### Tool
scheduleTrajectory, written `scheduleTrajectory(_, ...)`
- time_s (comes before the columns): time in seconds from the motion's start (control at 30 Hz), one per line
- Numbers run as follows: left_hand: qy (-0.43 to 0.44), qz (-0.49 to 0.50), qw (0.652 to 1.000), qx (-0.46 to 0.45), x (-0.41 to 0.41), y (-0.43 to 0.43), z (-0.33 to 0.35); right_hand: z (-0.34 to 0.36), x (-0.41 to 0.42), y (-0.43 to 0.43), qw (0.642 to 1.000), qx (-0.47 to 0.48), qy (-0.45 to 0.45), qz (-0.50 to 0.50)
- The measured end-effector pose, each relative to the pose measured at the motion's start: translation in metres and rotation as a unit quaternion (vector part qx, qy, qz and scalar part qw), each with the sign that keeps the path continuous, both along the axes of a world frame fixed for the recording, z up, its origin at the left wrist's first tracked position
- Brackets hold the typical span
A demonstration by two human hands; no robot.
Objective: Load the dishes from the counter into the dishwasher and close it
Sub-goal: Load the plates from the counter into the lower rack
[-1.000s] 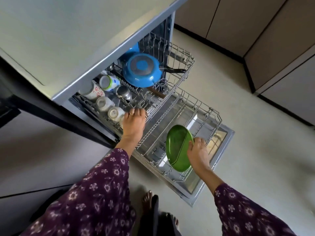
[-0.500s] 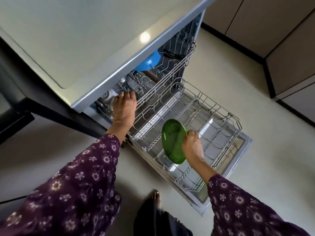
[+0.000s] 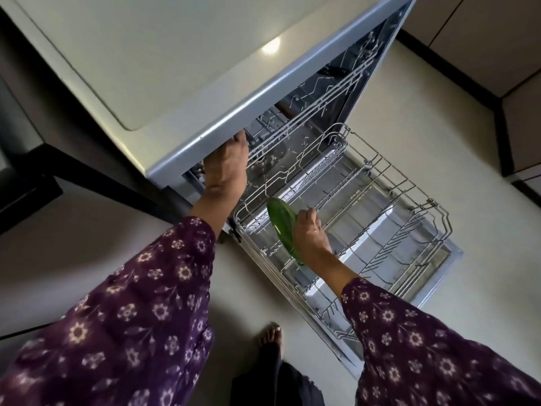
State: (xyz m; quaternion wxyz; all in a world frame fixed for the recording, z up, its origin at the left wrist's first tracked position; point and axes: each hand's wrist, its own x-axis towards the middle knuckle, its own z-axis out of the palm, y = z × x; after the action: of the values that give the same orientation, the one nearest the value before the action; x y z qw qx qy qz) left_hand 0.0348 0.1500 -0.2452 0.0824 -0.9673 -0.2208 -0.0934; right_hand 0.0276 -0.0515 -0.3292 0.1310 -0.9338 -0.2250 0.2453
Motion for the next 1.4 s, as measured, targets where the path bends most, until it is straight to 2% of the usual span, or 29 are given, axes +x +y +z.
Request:
scheduleTrajectory(0.1,-0.043,-0.054,0.997,0.029,-0.006,-0.004,0.002,-0.017,-0.004,0.019,0.998,0.029,-0.043,0.032)
scheduleTrajectory(0.2,-0.122,-0.076,0.988,0.055,-0.011,-0.001,-0.01,-0.034,-0.014,0.032,0.992,0.021,-0.084,0.089)
scheduleTrajectory(0.33,-0.182,-0.13,0.975,0.022,-0.04,-0.015,-0.026,-0.055,-0.03,0.04,0.98,0.029,-0.157,0.117)
scheduleTrajectory(0.43,-0.141,-0.154,0.978,-0.022,-0.068,-0.023,-0.057,-0.069,-0.037,0.046,0.965,0.036,-0.211,0.153)
scheduleTrajectory(0.53,-0.087,-0.11,0.986,-0.087,-0.091,-0.023,-0.087,-0.087,-0.04,0.05,0.95,0.057,-0.255,0.168)
scheduleTrajectory(0.7,-0.074,-0.037,0.983,-0.163,-0.112,-0.026,-0.109,-0.113,-0.042,0.051,0.932,0.065,-0.292,0.202)
scheduleTrajectory(1.03,-0.11,-0.026,0.982,-0.151,-0.115,-0.03,-0.125,-0.141,-0.057,0.055,0.925,0.068,-0.327,0.18)
scheduleTrajectory(1.4,-0.086,-0.011,0.978,-0.191,-0.117,-0.03,-0.142,-0.158,-0.06,0.055,0.966,-0.005,-0.214,0.144)
